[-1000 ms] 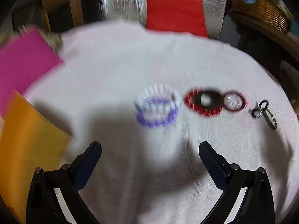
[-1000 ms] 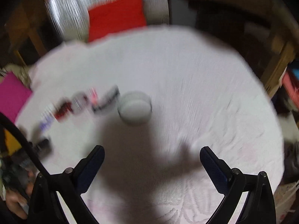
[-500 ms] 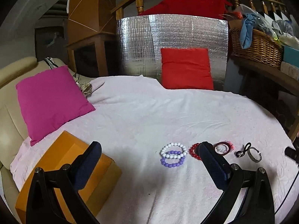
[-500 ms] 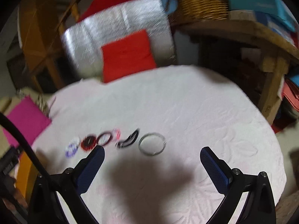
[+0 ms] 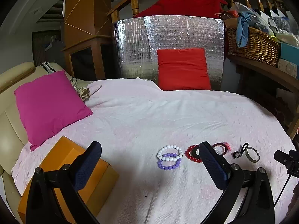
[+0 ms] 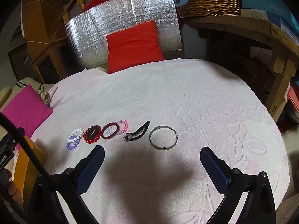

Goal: Organize jewelry

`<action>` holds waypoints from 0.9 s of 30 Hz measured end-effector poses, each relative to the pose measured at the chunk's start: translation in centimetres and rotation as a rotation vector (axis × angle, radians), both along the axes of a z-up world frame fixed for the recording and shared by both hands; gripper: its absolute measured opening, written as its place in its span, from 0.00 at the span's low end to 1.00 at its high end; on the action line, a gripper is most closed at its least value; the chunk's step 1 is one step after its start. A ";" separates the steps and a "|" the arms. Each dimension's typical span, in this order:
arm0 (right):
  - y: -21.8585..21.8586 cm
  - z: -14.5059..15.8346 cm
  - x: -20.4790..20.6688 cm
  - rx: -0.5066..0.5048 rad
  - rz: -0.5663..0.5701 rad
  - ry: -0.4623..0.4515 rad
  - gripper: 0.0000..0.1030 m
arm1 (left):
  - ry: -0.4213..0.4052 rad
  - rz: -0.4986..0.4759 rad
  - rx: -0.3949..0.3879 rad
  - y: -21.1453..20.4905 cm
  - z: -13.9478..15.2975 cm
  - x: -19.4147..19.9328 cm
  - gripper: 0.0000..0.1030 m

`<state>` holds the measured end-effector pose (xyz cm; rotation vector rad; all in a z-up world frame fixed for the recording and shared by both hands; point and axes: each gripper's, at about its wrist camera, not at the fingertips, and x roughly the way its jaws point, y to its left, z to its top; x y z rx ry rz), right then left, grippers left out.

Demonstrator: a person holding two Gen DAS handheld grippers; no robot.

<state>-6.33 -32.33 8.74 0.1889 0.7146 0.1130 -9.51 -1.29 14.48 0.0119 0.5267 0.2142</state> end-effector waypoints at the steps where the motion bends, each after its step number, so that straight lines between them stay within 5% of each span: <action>1: 0.0 0.0 0.0 0.001 0.000 0.002 1.00 | 0.000 -0.001 -0.001 0.0 0.0 0.0 1.00; 27: -0.5 -2.3 1.2 -0.032 -0.043 0.064 1.00 | 0.043 0.017 0.020 -0.2 -1.1 0.7 1.00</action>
